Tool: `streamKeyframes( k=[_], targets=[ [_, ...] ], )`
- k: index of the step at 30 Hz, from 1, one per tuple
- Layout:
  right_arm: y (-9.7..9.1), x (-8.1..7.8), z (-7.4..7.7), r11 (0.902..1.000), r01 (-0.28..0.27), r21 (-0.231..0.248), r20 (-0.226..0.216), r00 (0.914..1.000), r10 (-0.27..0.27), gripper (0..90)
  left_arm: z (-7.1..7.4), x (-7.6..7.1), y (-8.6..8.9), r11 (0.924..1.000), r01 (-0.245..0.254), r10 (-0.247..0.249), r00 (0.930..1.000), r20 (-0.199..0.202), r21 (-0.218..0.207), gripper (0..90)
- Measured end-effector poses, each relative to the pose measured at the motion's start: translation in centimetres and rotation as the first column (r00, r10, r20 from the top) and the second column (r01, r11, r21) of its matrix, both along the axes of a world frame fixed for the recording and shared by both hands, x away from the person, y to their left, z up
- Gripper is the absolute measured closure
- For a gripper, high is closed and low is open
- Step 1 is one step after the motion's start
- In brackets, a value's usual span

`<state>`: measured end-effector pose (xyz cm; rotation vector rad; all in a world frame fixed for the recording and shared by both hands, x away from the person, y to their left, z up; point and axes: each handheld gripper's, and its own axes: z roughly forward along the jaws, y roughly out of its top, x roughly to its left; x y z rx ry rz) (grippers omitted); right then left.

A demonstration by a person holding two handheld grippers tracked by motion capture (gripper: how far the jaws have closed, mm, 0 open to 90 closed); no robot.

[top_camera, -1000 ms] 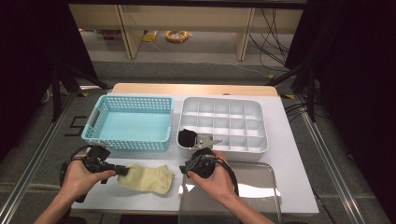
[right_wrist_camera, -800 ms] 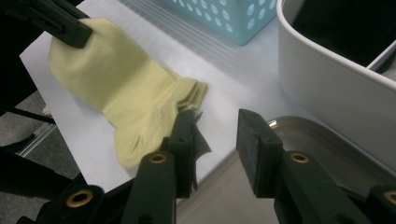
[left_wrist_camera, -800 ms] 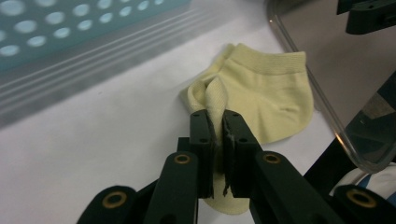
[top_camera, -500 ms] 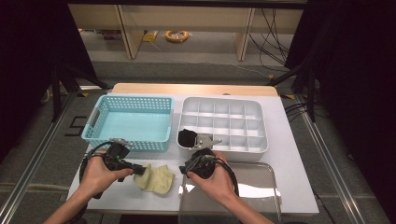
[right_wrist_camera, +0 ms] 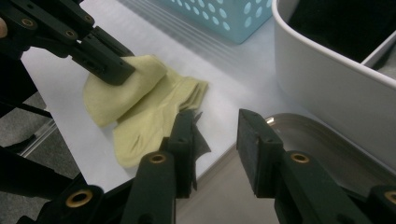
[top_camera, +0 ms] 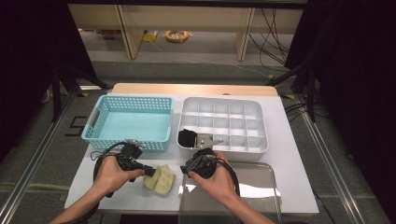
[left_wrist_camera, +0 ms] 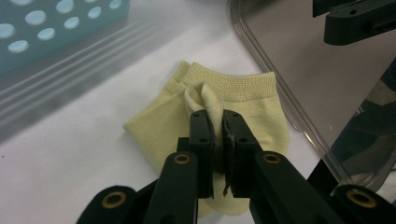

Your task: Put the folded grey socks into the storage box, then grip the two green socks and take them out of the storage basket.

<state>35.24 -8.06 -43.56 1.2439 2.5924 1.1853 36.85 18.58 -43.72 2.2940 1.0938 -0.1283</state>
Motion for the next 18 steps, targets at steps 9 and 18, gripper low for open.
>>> streamKeyframes(
  k=[9,18],
  targets=[
    [-0.45,0.03,0.33,0.9999,0.016,0.005,0.006,0.9999,-0.016,68.3,-0.08,0.15,-0.15,1.0000,0.002,-0.002,1.0000,-0.001,0.002,82.8],
    [-0.47,0.06,0.32,0.9999,0.015,0.007,0.005,0.9999,-0.015,68.2,-0.21,0.14,-0.44,1.0000,-0.006,0.006,0.9998,0.019,-0.003,82.7]
  ],
)
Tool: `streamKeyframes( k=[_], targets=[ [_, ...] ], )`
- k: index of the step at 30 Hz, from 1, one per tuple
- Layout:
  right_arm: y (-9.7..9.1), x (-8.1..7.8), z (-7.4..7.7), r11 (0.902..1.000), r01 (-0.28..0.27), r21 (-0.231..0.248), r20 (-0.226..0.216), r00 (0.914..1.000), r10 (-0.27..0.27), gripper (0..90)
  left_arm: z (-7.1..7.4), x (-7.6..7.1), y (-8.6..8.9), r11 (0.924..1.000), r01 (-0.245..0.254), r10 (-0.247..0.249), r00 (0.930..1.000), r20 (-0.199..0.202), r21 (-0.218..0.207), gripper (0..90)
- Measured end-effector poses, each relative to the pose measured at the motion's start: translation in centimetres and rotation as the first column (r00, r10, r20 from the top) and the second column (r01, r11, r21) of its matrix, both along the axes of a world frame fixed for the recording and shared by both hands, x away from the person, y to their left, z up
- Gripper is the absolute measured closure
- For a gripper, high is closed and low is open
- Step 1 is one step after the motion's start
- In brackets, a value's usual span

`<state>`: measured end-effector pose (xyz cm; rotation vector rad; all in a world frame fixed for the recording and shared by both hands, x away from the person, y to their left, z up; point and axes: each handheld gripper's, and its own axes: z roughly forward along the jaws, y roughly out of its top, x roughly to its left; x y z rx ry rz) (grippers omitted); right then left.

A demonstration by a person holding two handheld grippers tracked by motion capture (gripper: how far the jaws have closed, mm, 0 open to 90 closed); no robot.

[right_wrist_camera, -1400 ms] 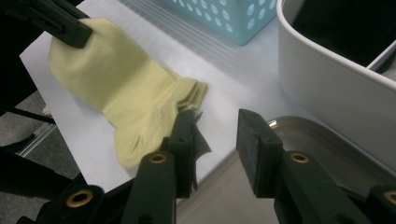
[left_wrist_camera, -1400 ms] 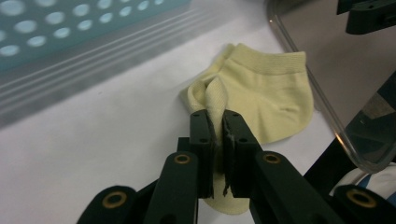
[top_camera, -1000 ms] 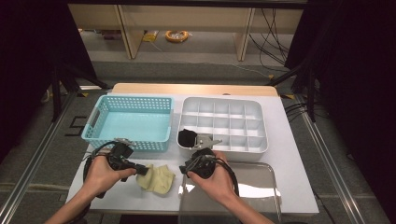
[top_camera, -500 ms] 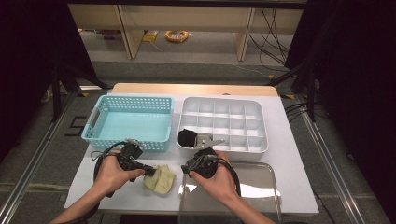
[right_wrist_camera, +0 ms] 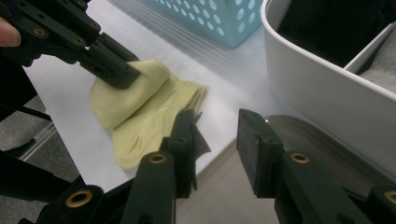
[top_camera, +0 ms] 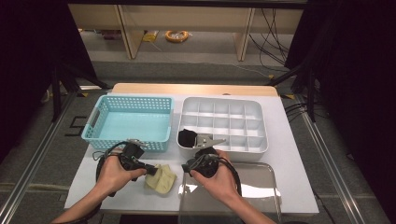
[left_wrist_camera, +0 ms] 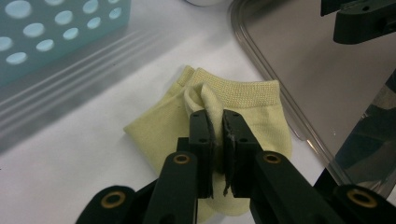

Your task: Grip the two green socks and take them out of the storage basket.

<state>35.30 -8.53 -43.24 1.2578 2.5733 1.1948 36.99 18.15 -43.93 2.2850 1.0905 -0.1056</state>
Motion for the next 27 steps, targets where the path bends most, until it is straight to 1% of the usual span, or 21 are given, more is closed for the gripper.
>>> streamKeyframes(
  k=[1,2,3,5,6,8,9,11,12,13,15,16,17,18,19,21,22,23,25,27],
  targets=[
    [0.01,-0.02,0.03,1.0000,0.006,-0.004,-0.008,0.9999,-0.006,68.2,-0.05,0.00,-0.04,1.0000,0.001,-0.001,1.0000,0.001,-0.001,82.7],
    [-0.01,-0.01,0.03,1.0000,0.005,-0.005,-0.007,1.0000,-0.005,68.2,-0.13,0.00,-0.08,1.0000,0.001,-0.001,1.0000,0.001,-0.008,82.7],
    [-0.03,0.05,-0.02,1.0000,-0.002,-0.002,0.005,1.0000,0.002,68.2,-0.16,0.01,-0.11,1.0000,0.004,-0.004,1.0000,-0.003,-0.005,82.6],
    [-0.04,0.05,0.00,1.0000,-0.002,0.000,0.004,1.0000,0.002,68.2,-0.20,-0.04,-0.16,1.0000,0.002,-0.002,1.0000,0.000,-0.002,82.6],
    [-0.01,0.00,0.03,1.0000,0.008,-0.005,-0.005,1.0000,-0.008,68.2,-0.20,-0.04,-0.16,1.0000,0.002,-0.002,1.0000,0.002,0.002,82.5],
    [0.03,0.00,0.02,0.9999,0.008,-0.006,-0.006,0.9999,-0.008,68.2,-0.29,0.03,-0.14,1.0000,0.000,0.000,1.0000,-0.005,-0.008,82.5],
    [0.07,-0.04,0.03,1.0000,0.009,-0.002,-0.015,0.9999,-0.009,68.2,-0.28,0.05,-0.12,1.0000,0.000,0.000,1.0000,-0.005,-0.004,82.4],
    [0.08,-0.05,0.03,0.9999,0.009,-0.006,-0.013,0.9999,-0.010,68.2,-0.27,0.04,-0.10,1.0000,-0.002,0.002,1.0000,-0.002,0.006,82.4],
    [0.10,-0.04,0.00,1.0000,0.009,-0.004,-0.013,0.9999,-0.009,68.2,-0.37,0.09,-0.09,1.0000,0.003,-0.003,1.0000,-0.002,-0.003,82.4],
    [0.11,-0.06,0.01,0.9999,0.010,-0.004,-0.015,0.9998,-0.010,68.2,-0.40,0.12,-0.09,1.0000,0.005,-0.005,1.0000,-0.005,-0.002,82.4],
    [0.08,-0.02,0.00,0.9999,0.010,-0.007,-0.010,0.9999,-0.010,68.1,-0.43,0.11,-0.16,1.0000,0.004,-0.004,1.0000,0.001,0.007,82.4],
    [0.13,-0.07,0.03,0.9999,0.011,-0.004,-0.018,0.9998,-0.011,68.1,-0.52,0.17,-0.16,1.0000,0.008,-0.008,1.0000,-0.004,-0.001,82.3],
    [0.09,-0.04,0.02,0.9999,0.011,-0.009,-0.009,0.9999,-0.011,68.1,-0.52,0.15,-0.21,1.0000,0.005,-0.005,1.0000,0.000,0.004,82.4],
    [0.09,-0.04,0.02,0.9999,0.010,-0.009,-0.010,0.9999,-0.010,68.2,-0.61,0.19,-0.28,1.0000,0.004,-0.004,1.0000,0.000,-0.001,82.3],
    [0.08,-0.04,0.01,0.9999,0.009,-0.009,-0.010,0.9999,-0.010,68.1,-0.61,0.18,-0.35,1.0000,-0.001,0.001,1.0000,-0.003,0.005,82.3],
    [0.09,-0.06,0.00,0.9999,0.010,-0.003,-0.016,0.9998,-0.010,68.1,-0.78,0.27,-0.40,1.0000,0.003,-0.003,1.0000,-0.006,-0.004,82.3],
    [0.02,0.04,-0.06,1.0000,-0.002,0.000,0.003,1.0000,0.002,68.1,-0.81,0.28,-0.41,1.0000,0.002,-0.002,1.0000,-0.007,0.000,82.3],
    [0.00,0.02,-0.04,1.0000,-0.001,-0.001,0.005,1.0000,0.001,68.1,-0.88,0.36,-0.38,1.0000,0.006,-0.006,0.9999,-0.011,-0.003,82.3],
    [0.00,-0.02,0.00,1.0000,0.006,0.001,-0.010,0.9999,-0.006,68.1,-0.84,0.35,-0.40,1.0000,0.004,-0.004,0.9999,-0.012,0.006,82.4],
    [-0.05,0.02,0.01,1.0000,0.004,-0.001,-0.006,1.0000,-0.004,68.1,-0.83,0.36,-0.39,1.0000,0.006,-0.006,0.9999,-0.014,0.000,82.5]
  ],
)
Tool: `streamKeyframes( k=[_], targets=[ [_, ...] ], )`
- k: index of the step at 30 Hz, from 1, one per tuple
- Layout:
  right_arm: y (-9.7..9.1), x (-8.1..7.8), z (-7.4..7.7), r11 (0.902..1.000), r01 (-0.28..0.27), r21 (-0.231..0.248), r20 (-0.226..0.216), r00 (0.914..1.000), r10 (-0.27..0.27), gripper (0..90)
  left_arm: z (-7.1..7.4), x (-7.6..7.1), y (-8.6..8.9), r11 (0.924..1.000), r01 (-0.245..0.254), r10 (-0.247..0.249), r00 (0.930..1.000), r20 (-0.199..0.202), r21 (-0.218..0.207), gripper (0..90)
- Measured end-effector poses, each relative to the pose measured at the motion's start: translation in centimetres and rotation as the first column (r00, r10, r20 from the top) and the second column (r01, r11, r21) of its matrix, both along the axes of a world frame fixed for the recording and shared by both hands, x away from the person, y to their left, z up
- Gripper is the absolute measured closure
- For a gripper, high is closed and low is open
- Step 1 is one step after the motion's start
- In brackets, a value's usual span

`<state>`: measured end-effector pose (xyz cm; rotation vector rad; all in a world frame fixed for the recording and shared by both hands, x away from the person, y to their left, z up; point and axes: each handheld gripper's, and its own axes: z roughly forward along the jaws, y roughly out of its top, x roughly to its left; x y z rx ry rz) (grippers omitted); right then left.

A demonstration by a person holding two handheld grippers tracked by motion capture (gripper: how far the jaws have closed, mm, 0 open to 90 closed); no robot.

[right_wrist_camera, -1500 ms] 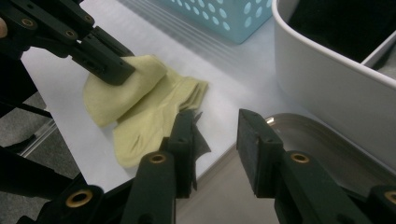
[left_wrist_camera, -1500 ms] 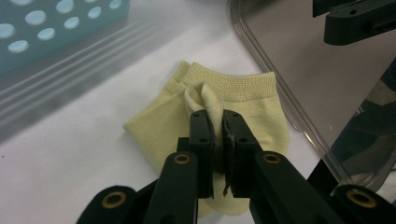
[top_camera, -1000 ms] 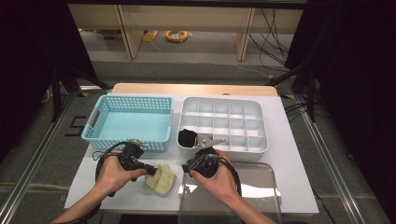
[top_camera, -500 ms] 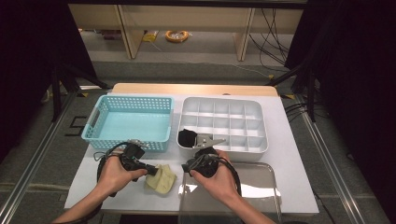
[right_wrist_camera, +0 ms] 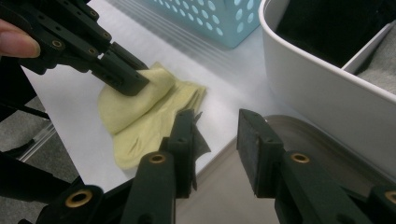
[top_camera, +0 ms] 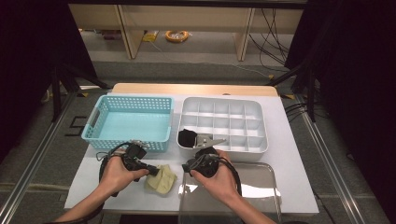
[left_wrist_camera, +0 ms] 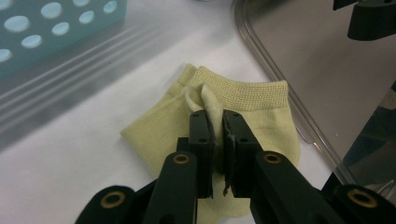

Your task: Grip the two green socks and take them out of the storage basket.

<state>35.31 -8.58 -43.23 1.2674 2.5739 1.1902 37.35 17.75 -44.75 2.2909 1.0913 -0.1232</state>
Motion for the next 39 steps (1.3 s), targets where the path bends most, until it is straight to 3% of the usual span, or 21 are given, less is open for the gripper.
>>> streamKeyframes(
  k=[7,11,14,15,16,18,19,21,23,25,29,31,35,36,39],
  targets=[
    [0.0,0.0,0.1,1.0000,0.001,-0.001,0.000,1.0000,-0.001,68.1,0.0,0.0,-0.2,0.9999,-0.005,0.005,1.0000,0.005,0.012,82.3],
    [0.1,0.0,0.0,0.9998,0.012,0.012,0.008,0.9999,-0.013,68.1,-0.1,0.0,-0.4,0.9999,-0.009,0.009,0.9999,0.013,-0.010,78.5],
    [0.0,0.0,0.0,1.0000,0.001,0.004,-0.005,1.0000,-0.001,68.1,-0.3,-0.3,-1.2,0.9963,-0.039,0.041,0.9989,0.025,-0.077,71.7],
    [0.1,0.0,0.0,1.0000,0.000,0.003,-0.006,1.0000,0.000,68.1,-0.3,-0.1,-1.2,0.9959,0.003,0.001,0.9993,0.036,-0.090,66.9],
    [0.1,0.0,0.0,1.0000,0.002,0.002,-0.008,1.0000,-0.002,68.1,-0.2,-0.3,-1.5,0.9920,-0.018,0.025,0.9982,0.054,-0.125,62.9],
    [0.1,0.0,0.0,1.0000,0.001,0.002,-0.007,1.0000,-0.001,68.0,0.4,-0.5,-1.6,0.9862,0.012,0.004,0.9955,0.095,-0.165,59.4],
    [0.0,0.0,0.0,1.0000,0.002,0.003,-0.005,1.0000,-0.002,68.0,0.7,-0.6,-1.5,0.9785,0.017,0.005,0.9941,0.109,-0.206,58.1],
    [0.0,0.1,0.0,1.0000,0.002,0.003,0.002,1.0000,-0.002,68.0,1.5,-0.8,-1.0,0.9701,0.017,0.015,0.9915,0.129,-0.242,55.7],
    [0.0,0.1,0.0,1.0000,0.005,0.002,0.004,1.0000,-0.005,68.1,1.9,-1.0,-0.3,0.9741,-0.003,0.036,0.9893,0.141,-0.226,60.4],
    [0.0,0.1,0.0,1.0000,0.002,0.002,0.004,1.0000,-0.002,68.1,1.8,-1.1,0.1,0.9804,-0.016,0.040,0.9919,0.121,-0.196,68.5],
    [0.0,0.1,0.0,1.0000,-0.002,0.002,0.006,1.0000,0.002,68.1,0.5,-1.3,-0.5,0.9889,0.015,-0.007,0.9982,0.059,-0.148,80.4],
    [0.0,0.1,0.0,1.0000,0.000,0.002,0.007,1.0000,0.000,68.2,-0.1,-1.4,-1.2,0.9912,0.045,-0.040,0.9984,0.039,-0.125,82.0],
    [0.0,0.1,0.0,1.0000,-0.004,0.002,0.007,1.0000,0.004,68.2,-0.9,-1.1,-2.0,0.9908,0.066,-0.063,0.9976,0.029,-0.118,82.7],
    [0.0,0.1,0.0,1.0000,-0.003,0.002,0.004,1.0000,0.003,68.2,-0.9,-1.1,-2.1,0.9937,0.065,-0.063,0.9975,0.034,-0.091,82.6],
    [-0.1,0.1,0.0,1.0000,-0.002,-0.001,0.007,1.0000,0.002,68.2,-1.3,-1.1,-2.3,0.9918,0.076,-0.072,0.9967,0.036,-0.103,81.2]
  ],
)
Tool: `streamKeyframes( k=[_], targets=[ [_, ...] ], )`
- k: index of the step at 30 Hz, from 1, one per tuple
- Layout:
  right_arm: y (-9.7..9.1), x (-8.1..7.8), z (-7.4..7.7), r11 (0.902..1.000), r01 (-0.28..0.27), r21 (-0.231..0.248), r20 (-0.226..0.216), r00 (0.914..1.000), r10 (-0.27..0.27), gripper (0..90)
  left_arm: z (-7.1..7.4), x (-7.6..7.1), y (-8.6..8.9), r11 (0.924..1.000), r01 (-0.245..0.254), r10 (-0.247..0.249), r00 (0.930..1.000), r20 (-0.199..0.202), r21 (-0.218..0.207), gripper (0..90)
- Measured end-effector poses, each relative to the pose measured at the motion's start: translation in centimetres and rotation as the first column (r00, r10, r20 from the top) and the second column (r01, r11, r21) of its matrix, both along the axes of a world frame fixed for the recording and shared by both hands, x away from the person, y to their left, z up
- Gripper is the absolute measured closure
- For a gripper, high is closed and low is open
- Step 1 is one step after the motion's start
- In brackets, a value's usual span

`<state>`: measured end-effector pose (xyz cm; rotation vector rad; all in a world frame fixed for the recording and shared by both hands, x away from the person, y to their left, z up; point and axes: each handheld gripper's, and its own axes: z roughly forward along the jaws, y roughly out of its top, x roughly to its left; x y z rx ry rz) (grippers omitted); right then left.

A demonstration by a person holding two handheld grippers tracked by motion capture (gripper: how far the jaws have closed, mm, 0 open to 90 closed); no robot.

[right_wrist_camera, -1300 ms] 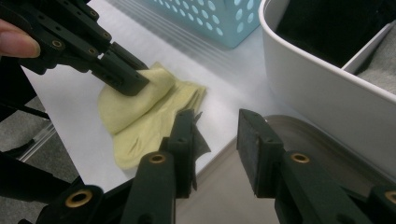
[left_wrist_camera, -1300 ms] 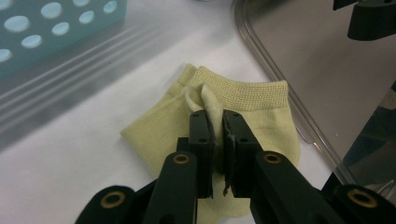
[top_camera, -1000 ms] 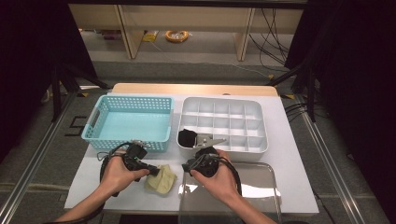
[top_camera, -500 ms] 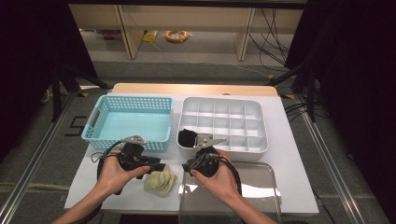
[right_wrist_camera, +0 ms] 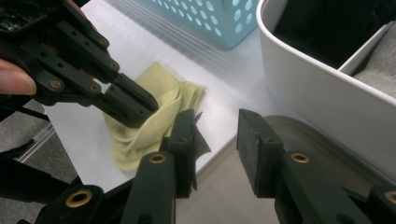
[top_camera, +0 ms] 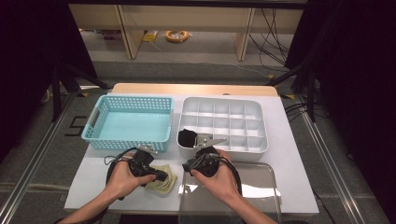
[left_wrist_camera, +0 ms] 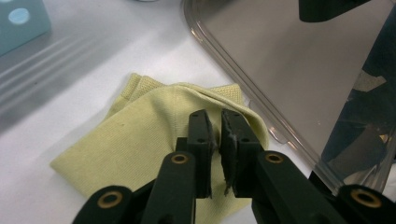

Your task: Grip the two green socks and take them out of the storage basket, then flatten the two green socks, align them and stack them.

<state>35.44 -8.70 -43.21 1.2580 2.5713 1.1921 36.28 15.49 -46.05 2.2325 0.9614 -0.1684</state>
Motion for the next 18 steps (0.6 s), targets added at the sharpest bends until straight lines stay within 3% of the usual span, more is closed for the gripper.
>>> streamKeyframes(
  k=[2,5,6,8,9,10,12,13,15,16,17,18],
  targets=[
    [0.0,-0.1,0.1,1.0000,0.008,0.001,-0.016,0.9998,-0.008,68.2,0.3,-0.2,0.2,1.0000,-0.007,0.007,0.9999,0.016,0.001,78.4],
    [0.0,-0.1,0.1,1.0000,0.007,0.001,-0.011,0.9999,-0.007,68.2,1.4,-0.5,1.3,0.9992,-0.023,0.026,0.9974,0.068,-0.032,62.9],
    [0.0,-0.1,0.1,1.0000,0.007,0.002,-0.012,0.9999,-0.007,68.2,1.8,-0.5,2.0,0.9970,-0.042,0.047,0.9957,0.080,-0.064,58.1],
    [-0.1,-0.1,0.2,1.0000,0.008,0.001,-0.010,0.9999,-0.008,68.1,2.2,-0.5,3.2,0.9926,-0.098,0.104,0.9905,0.089,-0.072,51.9],
    [0.0,0.0,0.1,0.9998,0.004,0.020,0.008,1.0000,-0.004,68.2,2.2,-0.4,3.8,0.9897,-0.127,0.132,0.9878,0.082,-0.066,51.3],
    [-0.1,0.0,0.2,1.0000,0.004,0.004,0.002,1.0000,-0.004,68.1,1.9,-0.3,4.3,0.9857,-0.159,0.162,0.9844,0.067,-0.056,51.0],
    [-0.1,0.0,0.2,1.0000,0.005,0.006,0.001,1.0000,-0.005,68.1,0.9,-0.1,5.2,0.9789,-0.203,0.203,0.9790,0.015,-0.021,50.8],
    [-0.2,0.0,0.2,1.0000,0.005,0.006,0.002,1.0000,-0.005,68.1,0.3,0.0,5.4,0.9764,-0.216,0.216,0.9762,-0.019,-0.007,50.9],
    [-0.1,0.0,0.2,1.0000,0.005,0.005,0.003,1.0000,-0.005,67.9,-0.5,0.0,5.7,0.9781,-0.208,0.208,0.9758,-0.066,0.014,51.1],
    [-0.1,0.0,0.2,1.0000,0.004,0.004,0.002,1.0000,-0.004,67.8,-0.7,-0.1,5.5,0.9712,-0.238,0.238,0.9674,-0.087,0.004,51.3],
    [-0.1,0.0,0.2,1.0000,0.001,0.006,0.004,1.0000,-0.001,67.8,-0.9,0.0,5.7,0.9762,-0.217,0.217,0.9711,-0.100,0.013,51.8],
    [-0.1,0.0,0.2,1.0000,0.008,0.001,-0.007,0.9999,-0.008,67.8,-1.1,0.0,5.6,0.9726,-0.230,0.232,0.9672,-0.103,0.032,52.1]
  ],
)
